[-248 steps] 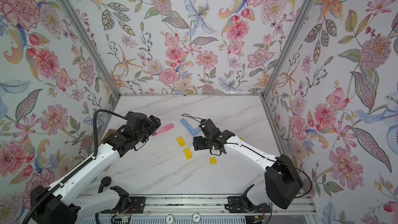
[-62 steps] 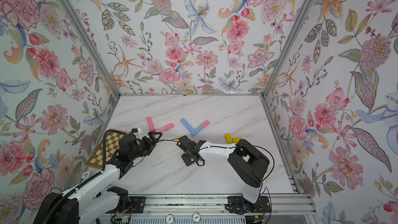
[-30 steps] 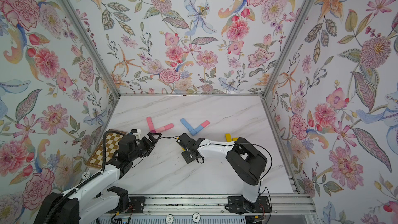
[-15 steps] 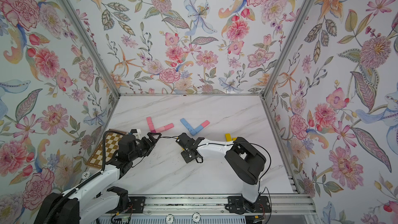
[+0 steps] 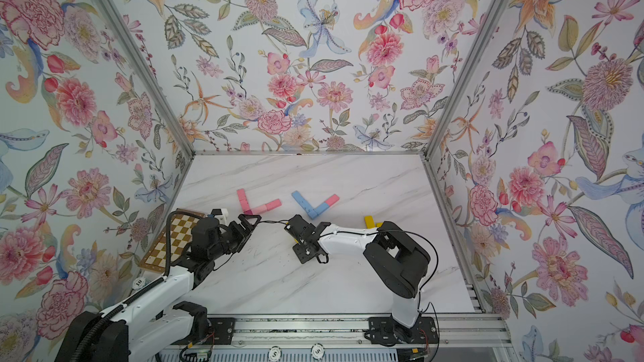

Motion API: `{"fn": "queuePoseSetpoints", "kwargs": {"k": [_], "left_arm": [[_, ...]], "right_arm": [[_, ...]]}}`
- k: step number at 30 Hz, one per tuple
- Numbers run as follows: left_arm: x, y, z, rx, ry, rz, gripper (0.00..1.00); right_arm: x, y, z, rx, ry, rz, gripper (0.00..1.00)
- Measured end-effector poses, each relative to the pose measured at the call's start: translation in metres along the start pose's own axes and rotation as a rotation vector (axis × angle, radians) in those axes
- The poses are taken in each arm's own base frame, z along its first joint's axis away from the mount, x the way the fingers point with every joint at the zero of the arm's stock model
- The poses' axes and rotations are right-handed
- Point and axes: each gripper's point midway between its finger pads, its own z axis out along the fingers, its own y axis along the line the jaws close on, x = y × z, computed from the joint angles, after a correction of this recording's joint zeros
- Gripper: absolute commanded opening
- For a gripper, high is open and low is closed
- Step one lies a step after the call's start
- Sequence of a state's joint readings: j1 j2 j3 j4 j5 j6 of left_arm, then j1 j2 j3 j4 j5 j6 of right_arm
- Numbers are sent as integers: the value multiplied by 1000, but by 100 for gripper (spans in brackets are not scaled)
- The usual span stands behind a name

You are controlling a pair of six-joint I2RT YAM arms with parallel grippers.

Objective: Assemble the letter v with building blocks
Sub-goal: Assemble the building block at the center of the board.

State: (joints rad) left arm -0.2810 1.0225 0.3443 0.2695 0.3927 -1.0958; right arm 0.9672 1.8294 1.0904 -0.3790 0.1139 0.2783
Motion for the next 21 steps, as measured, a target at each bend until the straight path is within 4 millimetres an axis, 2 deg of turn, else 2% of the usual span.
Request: {"fn": "queuePoseSetpoints", "kwargs": {"k": [9, 12, 13, 16, 18, 19, 21], "left_arm": [[0, 0, 0, 0, -1, 0, 99], [0, 0, 0, -1, -1, 0, 99], [0, 0, 0, -1, -1, 1, 99], [-1, 2, 0, -10, 0, 6, 99], [-3, 0, -1, -12, 0, 14, 99], [-5, -4, -1, -5, -2, 22, 99], [-9, -17, 0, 24, -5, 39, 99]], "right_arm": [[0, 0, -1, -1, 0, 0, 59], [2, -1, -3, 0, 5, -3, 67], [3, -2, -6, 2, 9, -2, 74], [-4, -9, -27, -1, -24, 20, 98], [-17, -22, -52, -1, -85, 69, 99], [-26, -36, -67, 4, -128, 113, 99], [-42, -77, -97, 26, -207, 236, 99]]}}
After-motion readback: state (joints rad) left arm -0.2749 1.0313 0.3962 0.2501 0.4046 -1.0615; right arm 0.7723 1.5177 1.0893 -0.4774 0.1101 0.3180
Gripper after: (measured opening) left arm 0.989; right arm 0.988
